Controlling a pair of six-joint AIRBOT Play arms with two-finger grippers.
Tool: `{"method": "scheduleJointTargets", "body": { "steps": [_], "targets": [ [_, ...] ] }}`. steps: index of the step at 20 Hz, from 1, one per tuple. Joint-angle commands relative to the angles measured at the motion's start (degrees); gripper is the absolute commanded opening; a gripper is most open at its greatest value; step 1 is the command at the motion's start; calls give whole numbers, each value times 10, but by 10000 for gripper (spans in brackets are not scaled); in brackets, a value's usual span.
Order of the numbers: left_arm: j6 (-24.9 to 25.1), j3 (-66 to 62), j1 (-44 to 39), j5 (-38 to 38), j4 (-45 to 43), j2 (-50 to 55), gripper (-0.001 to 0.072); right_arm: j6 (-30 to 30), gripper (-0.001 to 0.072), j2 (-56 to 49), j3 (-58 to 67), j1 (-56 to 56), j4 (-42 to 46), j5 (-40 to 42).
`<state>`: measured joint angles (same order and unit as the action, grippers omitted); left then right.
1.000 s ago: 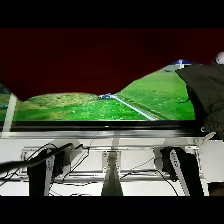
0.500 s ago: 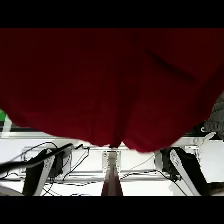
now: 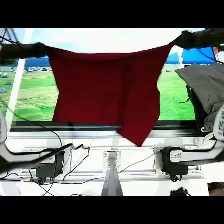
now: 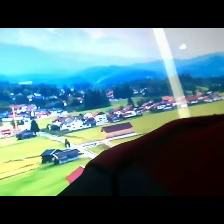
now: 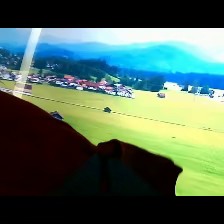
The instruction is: Fold the clothes and pants, and hang the long-sleeved shirts on hangers.
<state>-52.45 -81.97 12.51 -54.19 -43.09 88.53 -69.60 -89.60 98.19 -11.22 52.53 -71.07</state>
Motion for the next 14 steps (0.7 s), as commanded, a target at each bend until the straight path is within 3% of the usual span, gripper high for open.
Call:
{"method": "scheduleJointTargets", "body": {
  "steps": [1, 4, 7, 9, 11, 14],
  "targets": [
    [4, -1, -25, 68, 2, 95, 13, -2, 17, -101, -2, 17, 16, 84],
    [2, -1, -20, 47, -9, 97, 13, -14, 16, -112, -2, 17, 57, 64],
    [-7, -2, 3, -42, -77, 75, 12, -15, 17, -112, -2, 17, 89, -61],
    [-48, -2, 20, -115, -158, 67, 12, -21, 17, -112, -3, 17, 92, -136],
    [-87, -1, 25, -153, -221, 74, 13, -50, 16, -104, -21, 17, 96, -131],
    [-93, -1, 20, -141, -164, 92, 26, -84, 15, -69, -78, 24, 132, -57]
  ]
}}
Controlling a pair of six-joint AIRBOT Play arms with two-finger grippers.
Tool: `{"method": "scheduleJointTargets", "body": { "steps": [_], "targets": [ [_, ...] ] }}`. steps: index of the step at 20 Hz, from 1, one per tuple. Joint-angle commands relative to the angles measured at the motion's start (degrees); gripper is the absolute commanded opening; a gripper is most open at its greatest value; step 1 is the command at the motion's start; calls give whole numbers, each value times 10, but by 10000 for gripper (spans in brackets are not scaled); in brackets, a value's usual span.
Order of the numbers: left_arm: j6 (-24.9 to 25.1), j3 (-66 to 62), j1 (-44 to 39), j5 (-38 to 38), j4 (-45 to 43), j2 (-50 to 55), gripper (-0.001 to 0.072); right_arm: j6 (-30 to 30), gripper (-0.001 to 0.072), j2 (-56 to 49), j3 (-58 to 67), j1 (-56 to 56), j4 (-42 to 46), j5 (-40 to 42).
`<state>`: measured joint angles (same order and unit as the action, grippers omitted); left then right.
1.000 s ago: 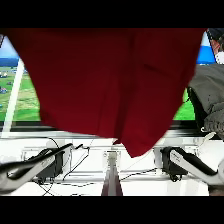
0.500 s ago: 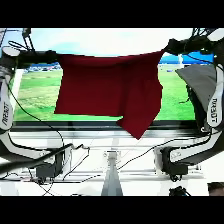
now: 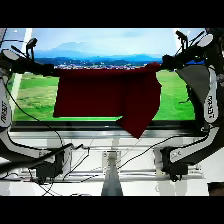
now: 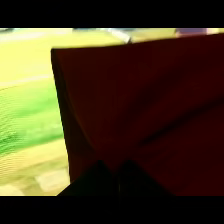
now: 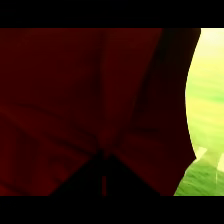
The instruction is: Fold the clothes and pants, and hang the long-sleeved shirts on hangers.
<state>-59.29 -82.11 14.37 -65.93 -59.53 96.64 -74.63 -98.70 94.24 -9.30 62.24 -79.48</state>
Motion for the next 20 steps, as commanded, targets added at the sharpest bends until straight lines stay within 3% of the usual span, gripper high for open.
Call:
{"method": "scheduleJointTargets", "body": {
  "steps": [1, 2, 3, 4, 5, 6, 7, 8, 9, 11, 13, 14, 15, 16, 20],
  "targets": [
    [-25, 0, -1, -18, 24, 16, 27, -40, 15, 43, -71, 11, 52, 60],
    [-24, 0, -3, -17, 34, 18, 28, -40, 16, 67, -108, 18, 60, 91],
    [-24, 0, -3, -18, 34, 18, 102, -41, 16, 97, -155, 27, 64, 125],
    [-25, 0, -3, -22, 34, 18, 386, -56, 16, 129, -207, 37, 75, 169],
    [-25, 0, -1, -30, 34, 18, 720, -77, 17, 162, -259, 44, 83, 221],
    [-27, 0, 1, -42, 34, 17, 703, -93, 22, 192, -301, 47, 83, 261],
    [-27, 0, 3, -56, 34, 14, 702, -107, 188, 217, -332, 47, 83, 286],
    [-27, -1, 7, -69, 33, 10, 702, -109, 461, 235, -344, 46, 87, 291],
    [-31, -1, 12, -80, 26, 1, 701, -109, 510, 249, -344, 46, 101, 286],
    [-38, -1, 28, -99, 3, -33, 697, -119, 483, 286, -341, 46, 153, 269],
    [-38, 0, 54, -110, -19, -85, 697, -122, 381, 324, -343, 46, 232, 210],
    [-38, 0, 68, -114, -18, -113, 695, -121, 380, 341, -354, 46, 259, 176],
    [-37, 0, 83, -126, -17, -143, 631, -120, 380, 358, -374, 46, 267, 152],
    [-33, 0, 94, -142, -17, -166, 554, -120, 379, 379, -408, 47, 264, 138],
    [-7, 27, 122, -155, -18, -231, 539, -157, 380, 491, -606, 47, 161, 152]
  ]
}}
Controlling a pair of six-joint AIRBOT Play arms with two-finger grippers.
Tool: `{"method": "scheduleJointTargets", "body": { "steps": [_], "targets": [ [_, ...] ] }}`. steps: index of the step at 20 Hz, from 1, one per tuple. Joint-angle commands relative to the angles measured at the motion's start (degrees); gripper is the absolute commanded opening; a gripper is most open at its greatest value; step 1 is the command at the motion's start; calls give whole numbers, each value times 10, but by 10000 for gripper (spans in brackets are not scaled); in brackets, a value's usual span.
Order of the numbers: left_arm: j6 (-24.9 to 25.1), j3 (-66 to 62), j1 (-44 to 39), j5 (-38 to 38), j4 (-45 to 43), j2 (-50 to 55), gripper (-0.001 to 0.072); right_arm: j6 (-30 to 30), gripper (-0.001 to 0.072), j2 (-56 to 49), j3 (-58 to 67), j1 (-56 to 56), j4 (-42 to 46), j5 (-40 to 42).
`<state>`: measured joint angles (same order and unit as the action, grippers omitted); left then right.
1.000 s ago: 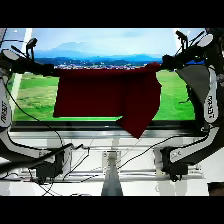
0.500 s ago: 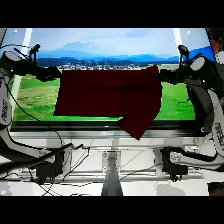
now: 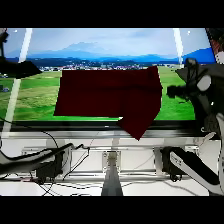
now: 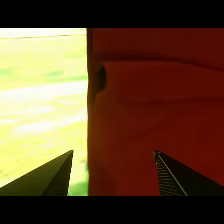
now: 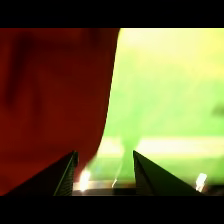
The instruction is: Fold the clothes and pants, and hang the long-sleeved shirts on hangers.
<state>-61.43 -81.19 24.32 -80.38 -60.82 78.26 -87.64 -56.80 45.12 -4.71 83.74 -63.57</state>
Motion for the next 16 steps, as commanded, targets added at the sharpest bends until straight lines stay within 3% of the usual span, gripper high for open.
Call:
{"method": "scheduleJointTargets", "body": {
  "steps": [1, 5, 13, 15, 16],
  "targets": [
    [14, 34, 28, -7, -5, -52, 540, -37, 380, 93, -160, 1, -107, 10],
    [14, 142, 40, 18, -5, -49, 540, -47, 384, 108, -287, 1, -263, 68],
    [14, 308, 49, 74, -6, -7, 541, -43, 362, 95, -323, 1, -289, 108],
    [14, 327, 50, 78, -5, 8, 541, -42, 145, 95, -323, 1, -291, 125],
    [14, 334, 51, 78, -5, 16, 540, -40, 71, 95, -323, 1, -291, 136]
  ]
}}
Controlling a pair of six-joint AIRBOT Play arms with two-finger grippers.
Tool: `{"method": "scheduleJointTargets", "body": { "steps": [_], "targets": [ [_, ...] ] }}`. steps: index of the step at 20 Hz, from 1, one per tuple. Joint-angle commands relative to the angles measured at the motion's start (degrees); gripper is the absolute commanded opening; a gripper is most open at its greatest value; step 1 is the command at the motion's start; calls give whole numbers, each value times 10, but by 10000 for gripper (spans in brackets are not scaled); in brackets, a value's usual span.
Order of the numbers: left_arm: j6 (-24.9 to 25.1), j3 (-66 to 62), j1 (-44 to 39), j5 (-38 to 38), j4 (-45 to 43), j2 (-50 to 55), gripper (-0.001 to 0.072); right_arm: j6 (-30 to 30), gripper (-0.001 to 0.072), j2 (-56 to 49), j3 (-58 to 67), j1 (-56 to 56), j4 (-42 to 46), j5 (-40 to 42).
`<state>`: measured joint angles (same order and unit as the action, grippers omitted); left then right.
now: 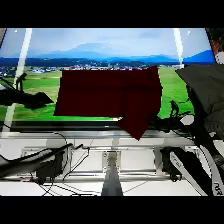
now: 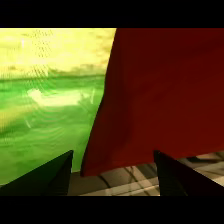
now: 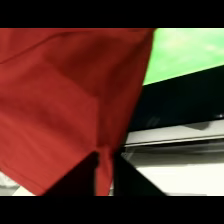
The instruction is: Fold the clothes and pants, and hang the long-sleeved shirts on hangers.
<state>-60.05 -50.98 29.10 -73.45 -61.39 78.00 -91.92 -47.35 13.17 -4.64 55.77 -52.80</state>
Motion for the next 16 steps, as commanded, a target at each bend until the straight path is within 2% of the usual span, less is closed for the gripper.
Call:
{"method": "scheduleJointTargets", "body": {
  "steps": [1, 5, 7, 8, 9, 10, 11, 12, 14, 16],
  "targets": [
    [1, 37, 3, 10, 1, 24, 541, 12, 18, 1, -3, 0, -14, 36],
    [2, 61, 3, 41, 1, 49, 536, 31, 17, 1, -3, 0, -16, 43],
    [5, 64, 2, 32, 5, 65, 343, 31, 17, 1, -3, 0, -16, 44],
    [6, 64, 1, 24, 6, 70, 290, 35, 17, 1, -3, 0, -16, 46],
    [23, 64, 0, 8, 5, 71, 271, 53, 17, 1, -1, 0, -16, 47],
    [45, 63, 0, -16, 6, 71, 174, 70, 17, 1, 6, 0, -16, 47],
    [60, 63, 0, -40, 6, 71, 128, 78, 17, 1, 16, 0, -16, 47],
    [71, 63, 0, -61, 6, 71, 122, 81, 17, 1, 30, 0, -16, 46],
    [91, 63, 0, -81, 15, 70, 15, 87, 17, 1, 62, 0, -17, 46],
    [107, 58, 0, -81, 81, 70, 15, 87, 17, 1, 100, 0, -36, 46]
  ]
}}
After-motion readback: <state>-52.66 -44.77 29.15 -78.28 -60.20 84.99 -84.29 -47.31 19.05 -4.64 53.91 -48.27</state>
